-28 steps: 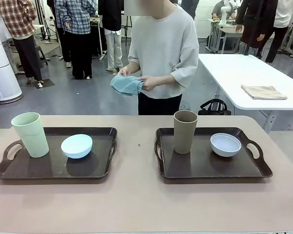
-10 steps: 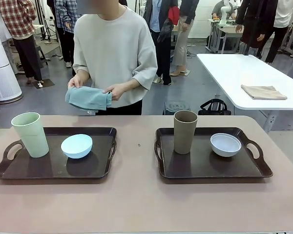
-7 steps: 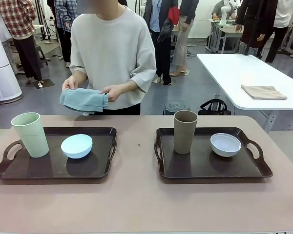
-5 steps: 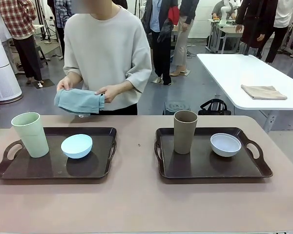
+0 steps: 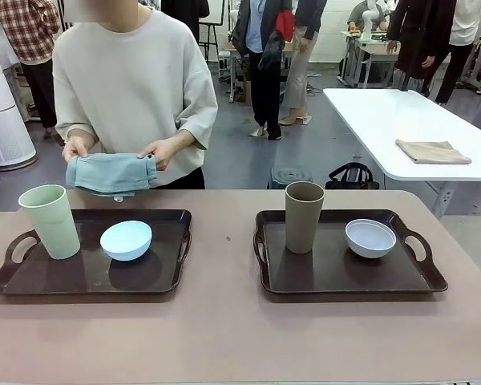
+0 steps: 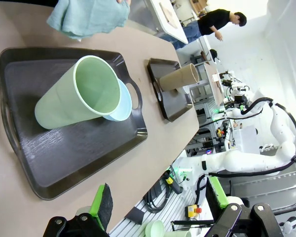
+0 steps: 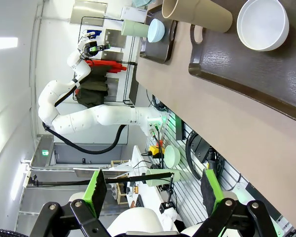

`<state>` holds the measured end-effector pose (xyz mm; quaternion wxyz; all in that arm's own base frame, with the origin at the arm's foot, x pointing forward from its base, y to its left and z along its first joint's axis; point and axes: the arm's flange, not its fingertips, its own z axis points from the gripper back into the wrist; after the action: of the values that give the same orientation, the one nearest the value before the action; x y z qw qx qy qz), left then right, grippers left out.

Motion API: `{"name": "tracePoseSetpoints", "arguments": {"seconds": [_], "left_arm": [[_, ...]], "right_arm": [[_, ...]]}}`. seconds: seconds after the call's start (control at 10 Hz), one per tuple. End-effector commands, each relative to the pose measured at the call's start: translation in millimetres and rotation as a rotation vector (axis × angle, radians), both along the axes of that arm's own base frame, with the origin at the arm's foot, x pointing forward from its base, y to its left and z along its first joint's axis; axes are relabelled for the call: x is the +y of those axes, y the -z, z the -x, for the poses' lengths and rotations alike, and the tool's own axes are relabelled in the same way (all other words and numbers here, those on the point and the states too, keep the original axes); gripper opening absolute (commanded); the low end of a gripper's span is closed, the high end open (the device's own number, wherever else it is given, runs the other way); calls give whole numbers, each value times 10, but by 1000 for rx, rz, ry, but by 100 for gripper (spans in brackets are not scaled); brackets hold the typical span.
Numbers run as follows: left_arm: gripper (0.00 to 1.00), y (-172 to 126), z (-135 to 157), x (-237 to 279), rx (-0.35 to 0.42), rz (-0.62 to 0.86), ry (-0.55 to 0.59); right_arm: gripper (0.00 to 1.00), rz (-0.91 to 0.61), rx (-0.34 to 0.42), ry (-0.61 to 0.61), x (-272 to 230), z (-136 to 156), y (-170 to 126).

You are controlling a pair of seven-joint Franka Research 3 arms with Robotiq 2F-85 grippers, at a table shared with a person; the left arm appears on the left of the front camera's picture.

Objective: Set up a tray with a mat and arrange the tableware.
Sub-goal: Pick up the Picnic Bowl and Reusable plastic cup from the Handle tray in front of the human's position and hold them in the air.

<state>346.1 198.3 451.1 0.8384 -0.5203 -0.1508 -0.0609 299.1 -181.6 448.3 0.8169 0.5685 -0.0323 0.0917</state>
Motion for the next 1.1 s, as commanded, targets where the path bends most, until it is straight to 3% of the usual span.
{"name": "tracePoseSetpoints", "arguments": {"seconds": [0.0,1.0], "left_arm": [[100,-19,-11,2,-9,21,-5],[100,-19,-11,2,-9,21,-5]], "right_arm": [[100,-20,-11,-5,-4,-2,6],[100,-20,-11,-5,-4,-2,6]]}}
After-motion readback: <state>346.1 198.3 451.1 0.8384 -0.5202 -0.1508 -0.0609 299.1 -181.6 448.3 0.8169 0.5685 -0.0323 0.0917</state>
